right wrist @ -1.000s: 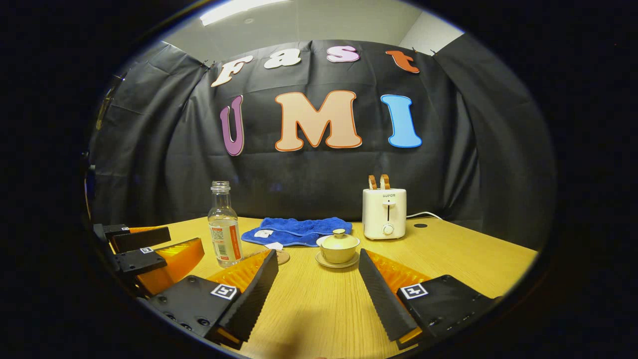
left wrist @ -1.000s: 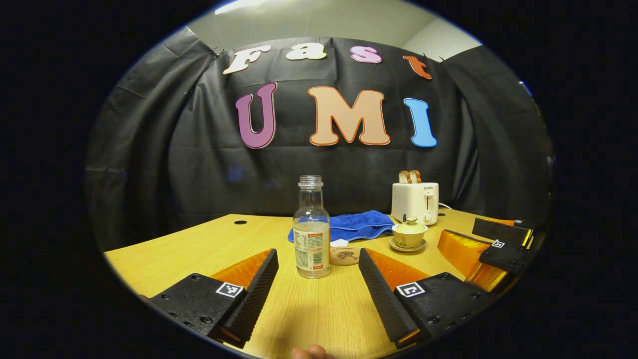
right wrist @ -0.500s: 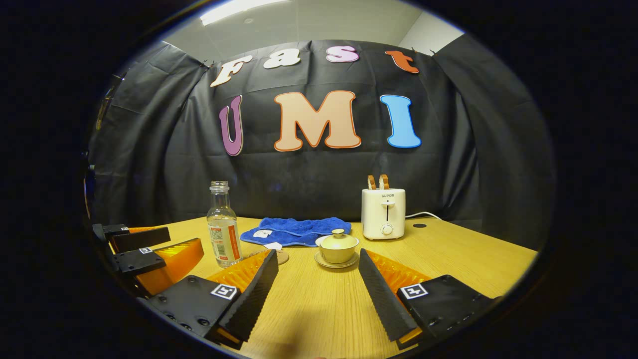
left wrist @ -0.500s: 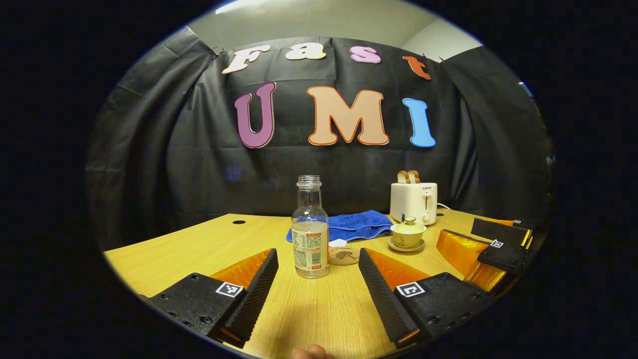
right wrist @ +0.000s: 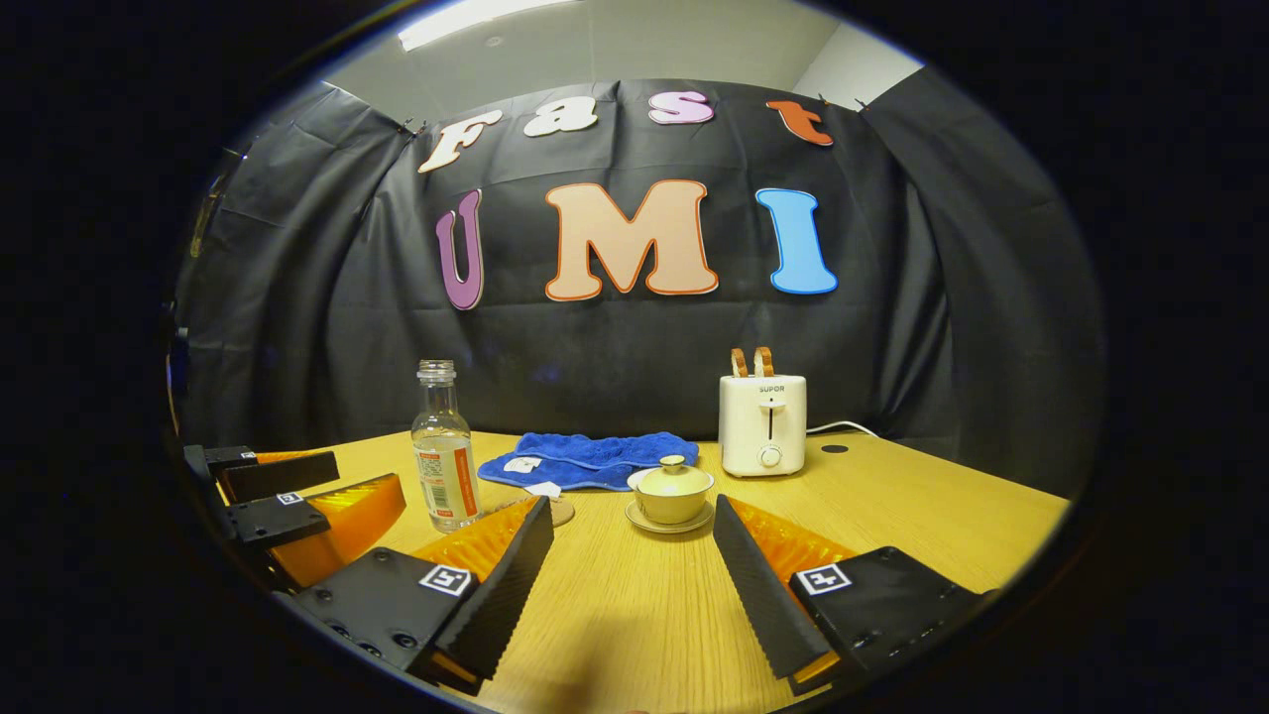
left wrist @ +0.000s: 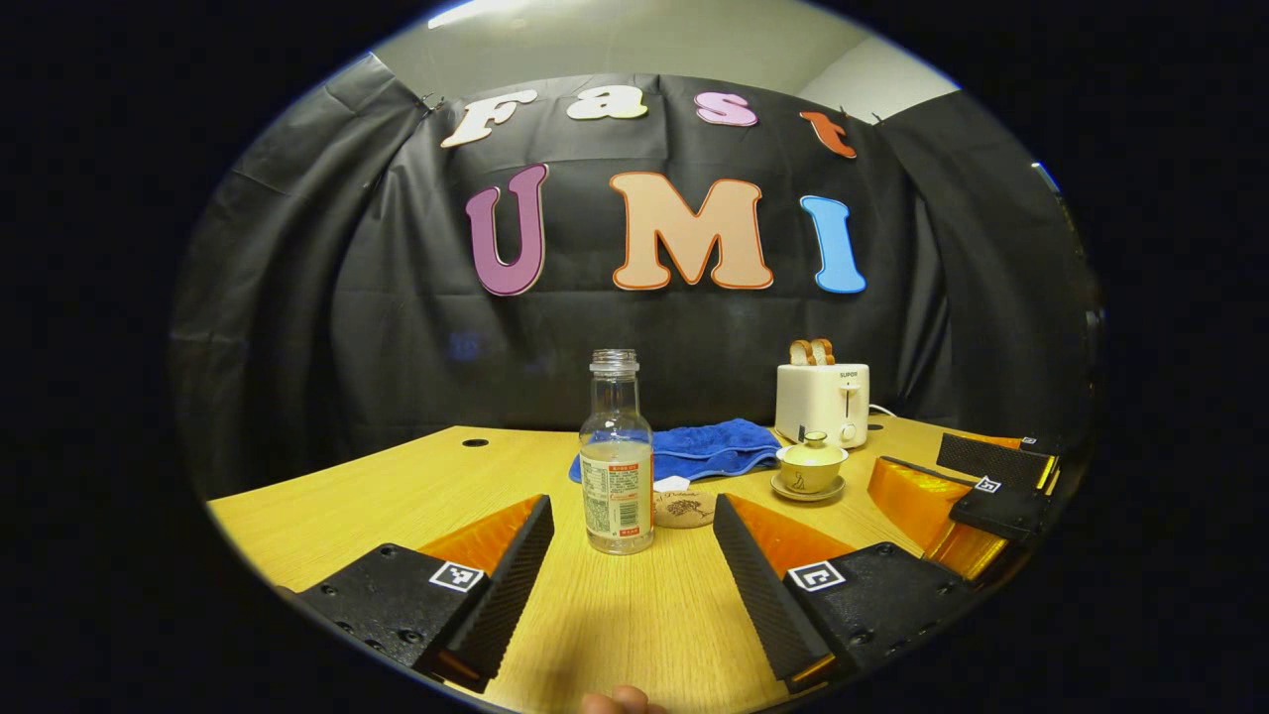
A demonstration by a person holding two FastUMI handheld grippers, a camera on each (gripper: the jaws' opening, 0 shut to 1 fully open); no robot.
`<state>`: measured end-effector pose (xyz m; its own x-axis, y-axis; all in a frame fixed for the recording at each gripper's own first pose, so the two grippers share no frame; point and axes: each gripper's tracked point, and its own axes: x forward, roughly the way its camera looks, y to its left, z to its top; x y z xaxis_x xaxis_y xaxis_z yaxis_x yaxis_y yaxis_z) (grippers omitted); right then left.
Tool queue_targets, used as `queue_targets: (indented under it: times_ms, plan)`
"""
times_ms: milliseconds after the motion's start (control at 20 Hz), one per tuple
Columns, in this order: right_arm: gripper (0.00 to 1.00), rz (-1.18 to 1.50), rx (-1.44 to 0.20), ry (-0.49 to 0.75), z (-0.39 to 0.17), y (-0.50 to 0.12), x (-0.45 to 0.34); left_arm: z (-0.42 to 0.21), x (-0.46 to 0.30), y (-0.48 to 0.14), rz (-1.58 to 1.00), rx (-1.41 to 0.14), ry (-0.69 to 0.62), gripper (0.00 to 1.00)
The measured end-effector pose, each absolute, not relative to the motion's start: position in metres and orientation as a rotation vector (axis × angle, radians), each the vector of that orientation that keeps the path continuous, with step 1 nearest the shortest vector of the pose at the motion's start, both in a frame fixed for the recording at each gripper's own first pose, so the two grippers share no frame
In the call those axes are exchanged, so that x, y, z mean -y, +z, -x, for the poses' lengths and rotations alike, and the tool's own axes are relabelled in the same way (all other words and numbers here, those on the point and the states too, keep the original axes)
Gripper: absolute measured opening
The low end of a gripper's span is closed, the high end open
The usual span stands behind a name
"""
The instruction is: Open the teacup lid with one hand, grasp the water bottle and pour water into the teacup with the other hand; after pouring, place the water bottle on the coaster and then close the teacup lid.
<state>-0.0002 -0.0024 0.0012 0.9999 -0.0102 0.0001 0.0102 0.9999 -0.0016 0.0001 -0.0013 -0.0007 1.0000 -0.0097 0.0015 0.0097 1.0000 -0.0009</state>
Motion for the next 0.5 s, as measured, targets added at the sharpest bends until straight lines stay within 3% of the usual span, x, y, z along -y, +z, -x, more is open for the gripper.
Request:
queue_targets:
  times_ms: [500]
  plan:
    - [1.0,0.003,0.0,-0.054,-0.024,0.001,0.027,0.0,0.001,0.0,0.001,0.002,-0.01,0.95]
